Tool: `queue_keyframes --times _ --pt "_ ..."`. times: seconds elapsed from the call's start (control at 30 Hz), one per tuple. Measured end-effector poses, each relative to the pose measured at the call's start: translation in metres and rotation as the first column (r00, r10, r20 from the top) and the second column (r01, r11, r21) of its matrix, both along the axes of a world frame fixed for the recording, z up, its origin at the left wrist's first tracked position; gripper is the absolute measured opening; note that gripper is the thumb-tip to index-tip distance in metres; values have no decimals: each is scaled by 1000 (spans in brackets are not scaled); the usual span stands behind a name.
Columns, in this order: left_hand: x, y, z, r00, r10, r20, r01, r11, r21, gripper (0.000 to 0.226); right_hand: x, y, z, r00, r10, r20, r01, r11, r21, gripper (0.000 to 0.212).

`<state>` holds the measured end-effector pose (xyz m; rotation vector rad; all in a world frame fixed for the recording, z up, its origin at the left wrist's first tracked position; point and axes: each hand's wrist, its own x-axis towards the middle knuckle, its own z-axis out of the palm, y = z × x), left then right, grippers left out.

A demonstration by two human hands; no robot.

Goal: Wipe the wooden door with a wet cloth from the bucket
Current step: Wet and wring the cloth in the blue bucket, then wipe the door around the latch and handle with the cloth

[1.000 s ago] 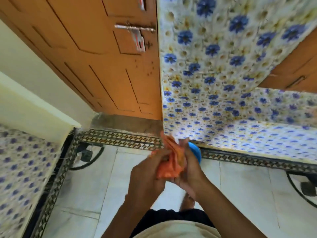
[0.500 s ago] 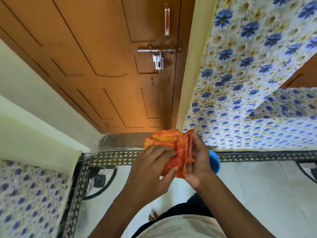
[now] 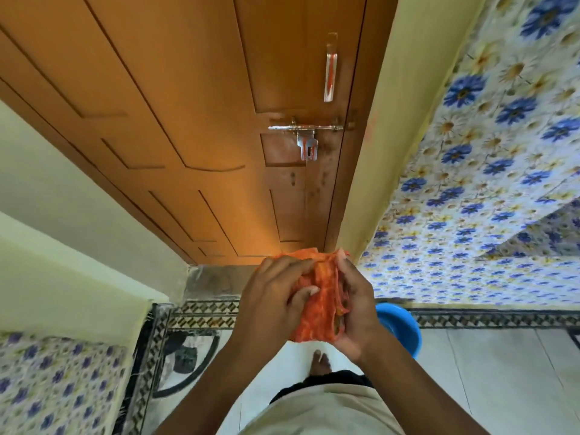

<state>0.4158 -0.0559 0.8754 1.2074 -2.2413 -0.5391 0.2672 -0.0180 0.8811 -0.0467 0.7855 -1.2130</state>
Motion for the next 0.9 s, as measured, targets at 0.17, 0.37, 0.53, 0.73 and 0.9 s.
queue_keyframes --times 0.17,0.37,0.53,0.73,0.9 --pt "-5 -45 10 997 25 -69 -23 999 33 20 -5 -39 -2 997 60 53 -56 995 -77 63" --pt "-15 -93 11 999 51 -19 -53 992 -113 17 -14 -68 -6 989 111 97 -99 988 -118 44" --pt "-6 -120 -6 989 -14 -147 24 997 68 22 -1 -89 -22 995 77 -64 -77 997 3 55" --pt "43 -179 0 969 -42 -242 66 994 92 20 21 -125 -17 961 -166 -220 181 982 49 58" --pt "55 -269 38 967 -208 -149 203 978 -48 29 26 -196 29 761 -566 -318 558 820 -124 28"
